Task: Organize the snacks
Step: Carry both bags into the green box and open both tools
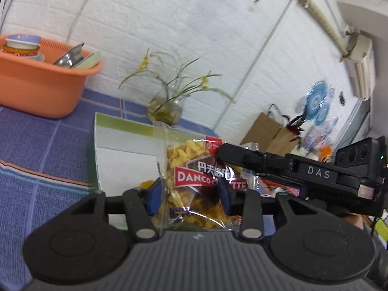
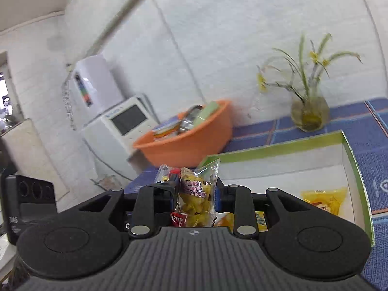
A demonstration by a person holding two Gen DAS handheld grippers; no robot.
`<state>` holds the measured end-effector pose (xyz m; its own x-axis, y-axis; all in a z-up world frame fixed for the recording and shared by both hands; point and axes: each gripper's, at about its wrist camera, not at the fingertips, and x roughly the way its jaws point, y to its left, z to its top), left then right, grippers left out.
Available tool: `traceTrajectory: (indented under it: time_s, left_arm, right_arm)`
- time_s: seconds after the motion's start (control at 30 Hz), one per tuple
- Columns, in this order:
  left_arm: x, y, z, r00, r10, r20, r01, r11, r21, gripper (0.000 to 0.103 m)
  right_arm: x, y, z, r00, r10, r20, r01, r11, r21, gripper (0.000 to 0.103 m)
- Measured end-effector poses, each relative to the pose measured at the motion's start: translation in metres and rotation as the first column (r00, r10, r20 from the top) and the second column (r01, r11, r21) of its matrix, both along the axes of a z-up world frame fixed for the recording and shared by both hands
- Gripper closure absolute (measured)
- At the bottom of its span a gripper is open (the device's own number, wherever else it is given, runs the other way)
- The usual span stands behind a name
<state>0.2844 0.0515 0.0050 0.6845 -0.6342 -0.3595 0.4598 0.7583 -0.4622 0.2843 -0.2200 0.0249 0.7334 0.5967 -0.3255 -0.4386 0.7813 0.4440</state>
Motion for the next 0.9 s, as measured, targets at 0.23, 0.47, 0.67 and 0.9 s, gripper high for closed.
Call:
traceTrajectory:
  time_s: [0.23, 0.47, 0.67, 0.9]
  left_arm:
    - [0.035, -0.016, -0.016, 0.999, 0.019, -0.04, -0.018, 0.999, 0.027, 0.062]
    - [0.025, -0.01, -0.008, 0.993, 0.113, 0.014, -0.114, 0.991, 0.068, 0.067]
    - [-0.015, 0.017, 0.015, 0.981, 0.168, 0.097, -0.173, 0.984, 0.051, 0.05]
    - [-0.099, 0.046, 0.01, 0.96, 0.239, 0.148, -0.26, 0.955, 0.145, 0.027]
  right_arm:
    - [0.02, -0.001, -0.016, 0.99, -0.138, -0.016, 0.136, 0.987, -0.09, 0.024]
    - [0.005, 0.011, -0.013, 0.965, -0.239, 0.103, 0.26, 0.91, -0.324, 0.0]
    - [-0.021, 0.009, -0.001, 0.962, -0.238, 0.132, 0.268, 0.912, -0.31, 0.0]
    - [-0.084, 0.003, 0.01, 0.979, -0.142, 0.149, 0.177, 0.949, -0.262, 0.0]
